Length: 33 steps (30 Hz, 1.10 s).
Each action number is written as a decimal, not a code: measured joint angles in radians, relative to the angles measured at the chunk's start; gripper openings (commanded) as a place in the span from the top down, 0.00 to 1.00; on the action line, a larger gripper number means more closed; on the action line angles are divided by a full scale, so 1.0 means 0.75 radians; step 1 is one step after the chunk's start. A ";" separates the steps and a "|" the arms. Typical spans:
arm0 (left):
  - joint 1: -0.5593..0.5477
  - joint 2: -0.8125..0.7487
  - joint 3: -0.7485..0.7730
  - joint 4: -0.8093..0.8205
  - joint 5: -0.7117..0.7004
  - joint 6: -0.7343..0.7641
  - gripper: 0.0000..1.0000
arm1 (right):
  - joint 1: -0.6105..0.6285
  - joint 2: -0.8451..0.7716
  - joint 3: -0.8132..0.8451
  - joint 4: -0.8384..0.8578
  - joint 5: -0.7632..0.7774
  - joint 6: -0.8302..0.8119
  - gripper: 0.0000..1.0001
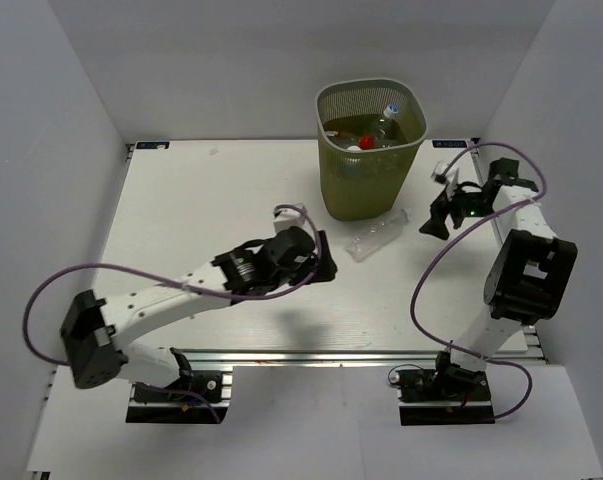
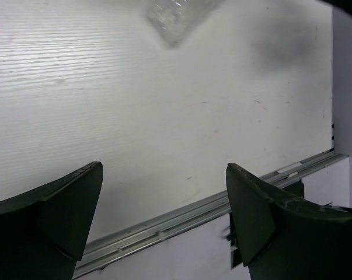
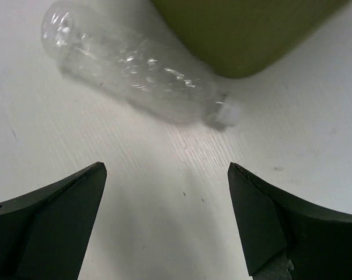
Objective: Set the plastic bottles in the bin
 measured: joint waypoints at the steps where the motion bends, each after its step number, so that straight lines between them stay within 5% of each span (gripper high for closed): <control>1: 0.000 -0.066 -0.049 0.003 -0.017 0.009 0.04 | 0.028 -0.020 -0.052 0.016 0.021 -0.089 0.10; 10: 0.001 -0.494 -0.368 -0.033 -0.112 -0.011 0.00 | 0.278 -0.217 -0.335 0.274 0.136 -0.582 0.10; 19: 0.001 -0.546 -0.384 -0.065 -0.129 -0.027 0.00 | 0.424 -0.178 -0.362 0.245 0.259 -0.993 0.10; 33: 0.001 -0.547 -0.444 -0.035 -0.102 -0.046 0.00 | 0.548 0.050 -0.207 0.105 0.474 -1.122 0.10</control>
